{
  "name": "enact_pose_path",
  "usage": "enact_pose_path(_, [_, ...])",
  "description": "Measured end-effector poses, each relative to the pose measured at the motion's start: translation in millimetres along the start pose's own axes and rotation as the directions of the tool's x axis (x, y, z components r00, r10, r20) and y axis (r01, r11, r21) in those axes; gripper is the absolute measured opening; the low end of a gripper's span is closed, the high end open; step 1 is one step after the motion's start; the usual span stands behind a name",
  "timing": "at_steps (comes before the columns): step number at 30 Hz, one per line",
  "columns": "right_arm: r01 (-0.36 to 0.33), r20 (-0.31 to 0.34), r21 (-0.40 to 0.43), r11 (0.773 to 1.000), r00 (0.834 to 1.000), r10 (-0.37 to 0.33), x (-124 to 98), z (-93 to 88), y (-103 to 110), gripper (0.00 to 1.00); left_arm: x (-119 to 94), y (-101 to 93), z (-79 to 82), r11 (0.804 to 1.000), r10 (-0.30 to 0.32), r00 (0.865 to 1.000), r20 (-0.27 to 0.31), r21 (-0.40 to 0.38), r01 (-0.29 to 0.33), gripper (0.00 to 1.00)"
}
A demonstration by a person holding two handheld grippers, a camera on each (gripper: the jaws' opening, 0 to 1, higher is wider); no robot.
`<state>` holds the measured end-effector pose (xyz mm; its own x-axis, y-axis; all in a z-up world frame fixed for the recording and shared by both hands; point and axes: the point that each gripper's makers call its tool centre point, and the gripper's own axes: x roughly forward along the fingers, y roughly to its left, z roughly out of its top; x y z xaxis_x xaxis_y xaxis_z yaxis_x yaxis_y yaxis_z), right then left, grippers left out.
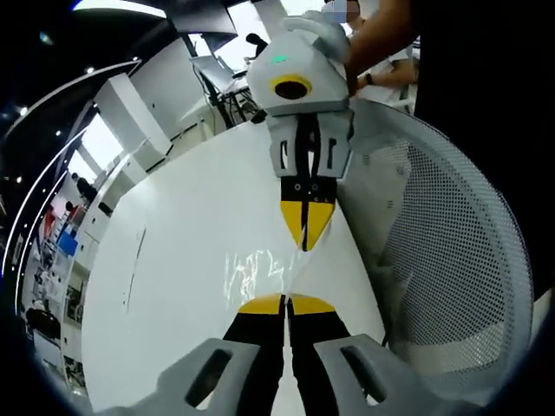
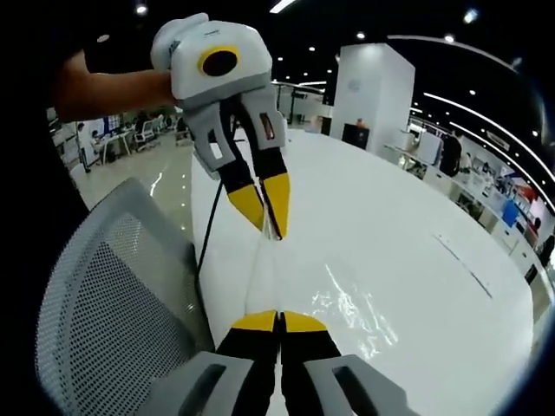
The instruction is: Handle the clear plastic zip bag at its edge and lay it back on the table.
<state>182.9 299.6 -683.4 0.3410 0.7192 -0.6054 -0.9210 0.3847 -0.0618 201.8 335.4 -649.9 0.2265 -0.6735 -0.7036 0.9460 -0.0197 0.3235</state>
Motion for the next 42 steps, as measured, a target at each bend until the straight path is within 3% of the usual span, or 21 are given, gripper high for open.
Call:
enact_pose_path(5, [0.020, -0.007, 0.018, 1.000, 1.000, -0.020, -0.8, 1.5, -6.3, 0.00, -9.5, 3.1, 9.2, 1.000, 0.029, 0.999, 0.028, -0.001, -0.029, 0.05])
enact_pose_path(10, [0.028, -0.020, 0.032, 0.999, 0.999, -0.027, -1.8, 4.1, -10.6, 0.00, -16.4, 0.6, 24.4, 0.998, 0.034, 0.999, 0.042, 0.046, -0.036, 0.06])
enact_pose_path(17, [0.040, -0.032, 0.043, 0.998, 0.999, -0.039, -0.6, 6.1, -14.4, 0.00, -5.7, -13.6, 43.3, 0.993, -0.011, 0.999, 0.048, 0.119, 0.005, 0.05])
enact_pose_path(23, [0.064, -0.023, 0.046, 0.997, 0.998, -0.063, -3.0, 11.9, -17.9, 0.00, 9.1, -13.3, 36.1, 0.991, -0.013, 1.000, -0.004, 0.130, 0.013, 0.03])
enact_pose_path(28, [0.079, -0.017, 0.061, 0.995, 0.997, -0.078, -4.4, 14.0, -22.1, 0.00, 18.3, -15.5, 42.3, 0.991, -0.022, 1.000, 0.007, 0.136, 0.021, 0.05])
enact_pose_path(36, [0.097, -0.016, 0.055, 0.994, 0.995, -0.096, -6.9, 18.0, -26.6, 0.00, 23.6, -26.0, 30.2, 0.980, -0.055, 0.997, -0.056, 0.191, 0.064, 0.07])
enact_pose_path(40, [0.103, -0.017, 0.053, 0.993, 0.995, -0.102, -7.9, 19.5, -27.6, 0.00, 22.9, -28.9, 35.7, 0.981, -0.065, 0.998, -0.026, 0.180, 0.069, 0.11])
enact_pose_path(42, [0.103, -0.019, 0.049, 0.993, 0.995, -0.102, -8.2, 20.1, -27.6, 0.00, 25.9, -26.5, 32.1, 0.979, -0.048, 0.998, -0.040, 0.198, 0.055, 0.12])
